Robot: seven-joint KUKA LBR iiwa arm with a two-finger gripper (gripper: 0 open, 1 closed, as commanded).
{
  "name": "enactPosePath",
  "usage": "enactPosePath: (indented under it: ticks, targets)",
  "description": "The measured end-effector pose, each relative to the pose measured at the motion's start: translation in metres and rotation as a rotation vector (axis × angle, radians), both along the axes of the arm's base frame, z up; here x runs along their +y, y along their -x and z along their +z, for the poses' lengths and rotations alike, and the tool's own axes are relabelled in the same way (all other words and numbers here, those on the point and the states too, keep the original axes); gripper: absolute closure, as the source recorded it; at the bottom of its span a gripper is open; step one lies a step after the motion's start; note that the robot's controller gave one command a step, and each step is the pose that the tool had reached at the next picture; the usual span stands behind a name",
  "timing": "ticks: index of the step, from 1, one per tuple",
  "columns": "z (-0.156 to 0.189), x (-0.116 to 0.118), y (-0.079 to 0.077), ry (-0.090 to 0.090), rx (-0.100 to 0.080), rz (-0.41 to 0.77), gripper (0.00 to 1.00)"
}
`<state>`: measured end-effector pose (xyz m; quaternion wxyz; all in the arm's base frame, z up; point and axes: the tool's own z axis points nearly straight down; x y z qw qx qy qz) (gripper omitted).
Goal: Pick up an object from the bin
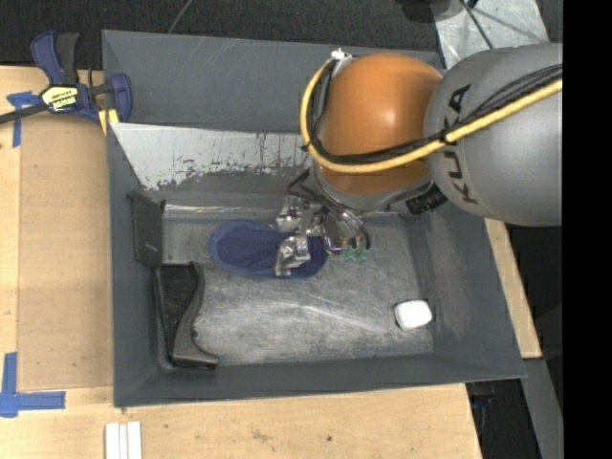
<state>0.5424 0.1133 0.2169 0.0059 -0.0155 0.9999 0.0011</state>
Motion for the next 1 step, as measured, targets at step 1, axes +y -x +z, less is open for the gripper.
enactPosePath:
  ticks: [1]
  targets:
    - [-0.0046,-0.001,0.002,0.002,0.009,-0.003,1.0]
